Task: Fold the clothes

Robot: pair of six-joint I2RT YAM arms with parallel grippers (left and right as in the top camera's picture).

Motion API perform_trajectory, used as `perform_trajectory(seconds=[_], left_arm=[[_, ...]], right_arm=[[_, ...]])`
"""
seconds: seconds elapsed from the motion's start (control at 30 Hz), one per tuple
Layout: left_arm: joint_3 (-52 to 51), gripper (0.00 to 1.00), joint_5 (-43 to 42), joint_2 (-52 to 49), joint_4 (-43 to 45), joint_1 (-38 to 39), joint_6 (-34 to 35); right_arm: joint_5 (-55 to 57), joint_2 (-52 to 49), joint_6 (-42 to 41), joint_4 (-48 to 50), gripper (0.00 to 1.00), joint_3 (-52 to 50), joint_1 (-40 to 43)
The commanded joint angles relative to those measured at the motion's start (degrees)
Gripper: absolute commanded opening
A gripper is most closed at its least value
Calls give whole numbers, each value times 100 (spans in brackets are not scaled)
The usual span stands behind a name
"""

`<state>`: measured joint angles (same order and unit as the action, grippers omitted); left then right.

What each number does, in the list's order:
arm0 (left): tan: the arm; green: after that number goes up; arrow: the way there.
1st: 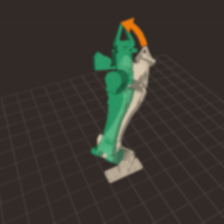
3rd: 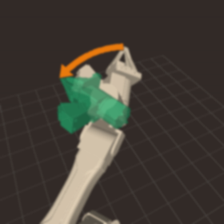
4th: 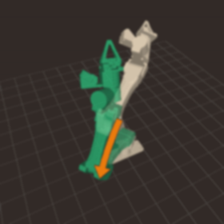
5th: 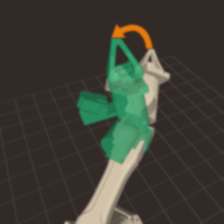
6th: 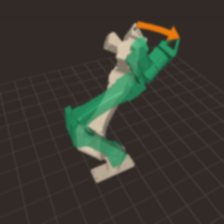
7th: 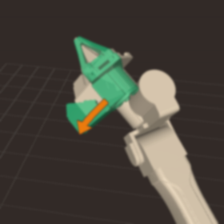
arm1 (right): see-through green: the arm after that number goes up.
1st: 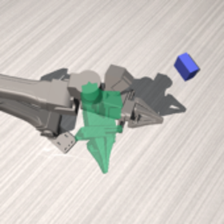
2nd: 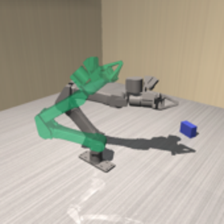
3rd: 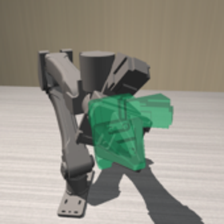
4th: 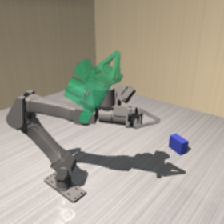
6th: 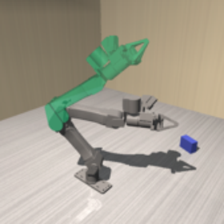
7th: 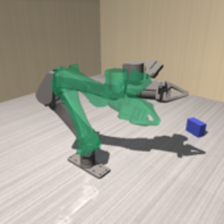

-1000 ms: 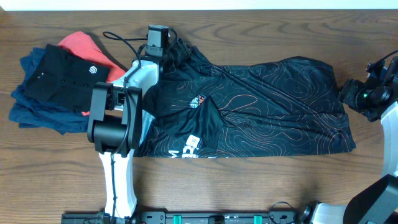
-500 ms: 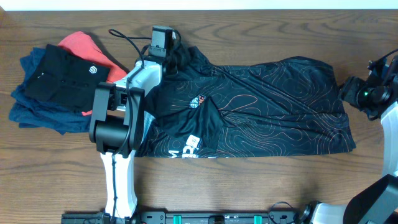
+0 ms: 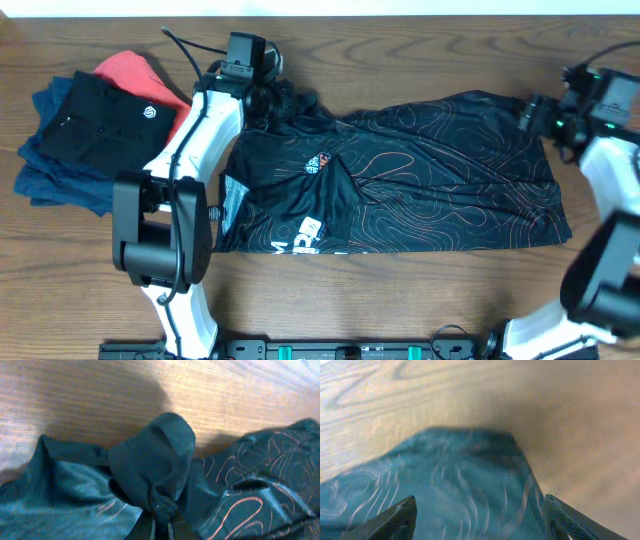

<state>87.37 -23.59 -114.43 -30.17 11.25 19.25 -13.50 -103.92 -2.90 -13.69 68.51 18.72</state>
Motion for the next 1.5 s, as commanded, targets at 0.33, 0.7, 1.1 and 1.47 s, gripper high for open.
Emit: perform_trajectory(seconds=[0.33, 0.7, 1.1, 1.47], left_arm=[[17, 6, 74, -103, -219, -28, -188], [15, 6, 527, -103, -732, -13, -192], [17, 6, 525, -103, -610, -13, -190], [24, 6, 407, 326, -348, -17, -424]], right_arm=[[13, -1648, 103, 2203, 79, 20, -157], [0, -2017, -70, 2653, 75, 81, -350], [151, -2015, -348, 2503, 1, 81, -330], [376, -933, -479, 2004, 1, 92, 52]])
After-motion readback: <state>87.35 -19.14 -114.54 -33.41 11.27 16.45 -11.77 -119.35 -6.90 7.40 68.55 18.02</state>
